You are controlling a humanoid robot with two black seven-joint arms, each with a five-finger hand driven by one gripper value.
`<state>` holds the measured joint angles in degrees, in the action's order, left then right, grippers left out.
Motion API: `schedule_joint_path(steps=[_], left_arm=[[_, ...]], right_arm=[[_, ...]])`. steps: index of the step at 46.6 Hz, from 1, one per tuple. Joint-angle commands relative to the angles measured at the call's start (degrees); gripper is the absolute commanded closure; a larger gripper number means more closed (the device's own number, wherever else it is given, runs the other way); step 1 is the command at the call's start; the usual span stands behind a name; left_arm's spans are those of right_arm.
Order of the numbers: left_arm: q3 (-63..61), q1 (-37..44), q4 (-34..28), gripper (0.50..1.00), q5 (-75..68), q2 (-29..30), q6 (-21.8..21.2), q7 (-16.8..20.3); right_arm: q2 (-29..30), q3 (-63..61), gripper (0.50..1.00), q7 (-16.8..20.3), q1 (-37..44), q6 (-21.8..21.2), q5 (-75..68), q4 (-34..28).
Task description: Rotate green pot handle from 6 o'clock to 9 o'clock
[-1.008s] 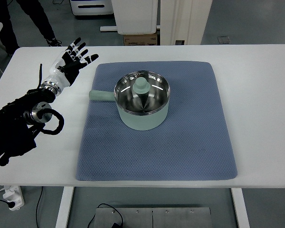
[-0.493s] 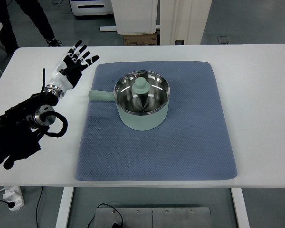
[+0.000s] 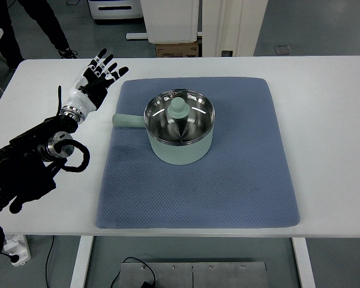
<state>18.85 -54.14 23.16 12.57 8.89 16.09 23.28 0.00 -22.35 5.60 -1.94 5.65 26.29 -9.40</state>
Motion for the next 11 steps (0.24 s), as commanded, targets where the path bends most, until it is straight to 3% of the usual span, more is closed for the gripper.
schedule_joint_path(steps=[1, 11], left_arm=[[0.04, -0.09, 0.04, 0.5, 0.0, -0.1, -0.01, 0.01], [0.22, -0.09, -0.05, 0.5, 0.0, -0.63, -0.01, 0.01]], right_arm=[[0.0, 0.11, 0.5, 0.03, -0.08, 0.06, 0.08, 0.08], [0.0, -0.06, 0.5, 0.12, -0.17, 0.33, -0.18, 0.09]])
